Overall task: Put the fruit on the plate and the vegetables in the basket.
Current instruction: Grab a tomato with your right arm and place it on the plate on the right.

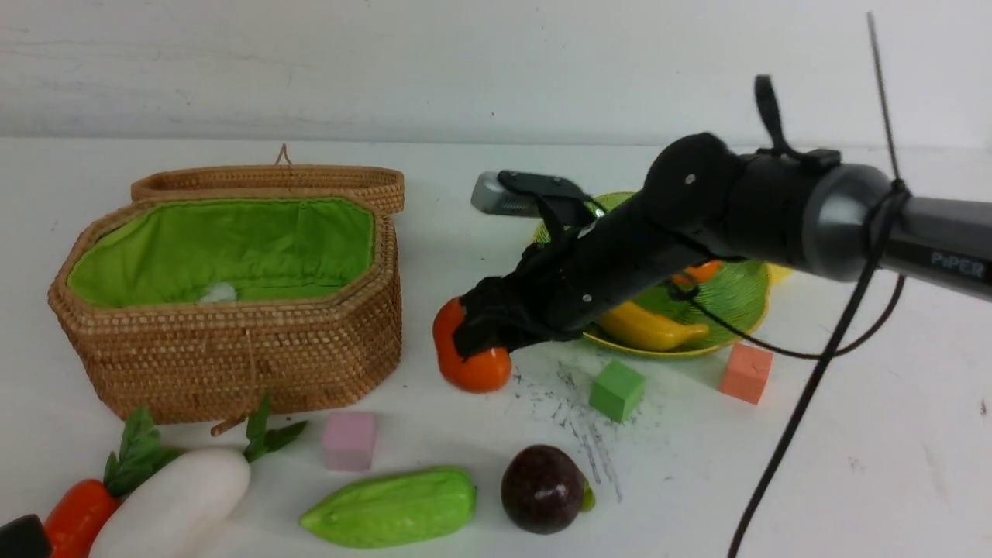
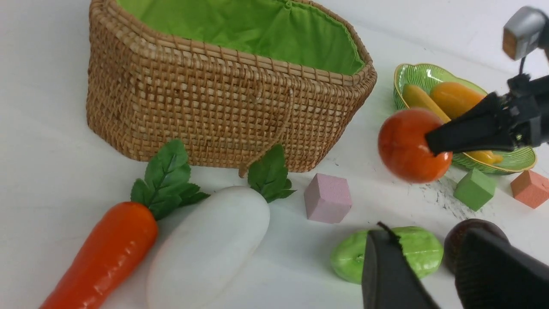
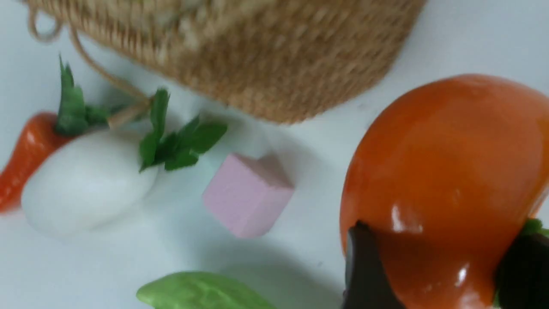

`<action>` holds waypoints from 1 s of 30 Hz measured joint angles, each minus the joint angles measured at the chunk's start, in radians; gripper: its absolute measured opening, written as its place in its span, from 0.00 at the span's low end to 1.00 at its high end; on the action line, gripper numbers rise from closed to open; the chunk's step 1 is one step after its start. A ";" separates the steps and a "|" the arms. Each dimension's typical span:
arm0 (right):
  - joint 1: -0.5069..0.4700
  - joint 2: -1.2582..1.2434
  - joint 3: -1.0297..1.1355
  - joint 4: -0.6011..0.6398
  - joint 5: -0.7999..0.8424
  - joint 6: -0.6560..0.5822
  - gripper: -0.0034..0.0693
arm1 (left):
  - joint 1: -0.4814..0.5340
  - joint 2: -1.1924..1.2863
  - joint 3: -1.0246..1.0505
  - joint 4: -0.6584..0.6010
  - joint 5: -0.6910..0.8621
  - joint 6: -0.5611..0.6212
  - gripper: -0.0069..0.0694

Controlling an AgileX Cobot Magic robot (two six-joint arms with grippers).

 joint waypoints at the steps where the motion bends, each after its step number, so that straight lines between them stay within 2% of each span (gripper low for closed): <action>1: -0.025 -0.020 0.000 0.000 -0.001 0.000 0.56 | 0.000 0.000 0.000 0.000 0.000 0.000 0.40; 13: -0.273 -0.056 0.000 -0.047 -0.064 0.000 0.56 | 0.000 0.000 0.000 0.000 0.000 0.000 0.40; 18: -0.308 -0.036 0.000 -0.068 -0.117 0.000 0.55 | 0.000 0.000 0.000 0.000 0.000 0.000 0.40; 19: -0.308 -0.028 0.000 -0.070 -0.121 0.000 0.53 | 0.000 0.000 0.000 0.000 0.000 0.000 0.40; 22: -0.307 -0.013 0.001 -0.071 -0.128 0.000 0.36 | 0.000 0.000 0.000 0.000 0.000 0.000 0.40; 23: -0.307 -0.010 0.001 -0.071 -0.134 0.000 0.36 | 0.000 0.000 0.000 0.000 0.000 0.000 0.40; 25: -0.307 -0.007 0.001 -0.071 -0.147 0.010 0.42 | 0.000 0.000 0.000 0.000 0.000 0.000 0.40; 27: -0.307 -0.006 0.001 -0.071 -0.154 0.028 0.55 | 0.000 0.000 0.000 0.000 0.000 0.000 0.40; 30: -0.307 -0.011 0.001 -0.071 -0.145 0.038 0.67 | 0.000 0.000 0.000 0.000 0.000 0.000 0.40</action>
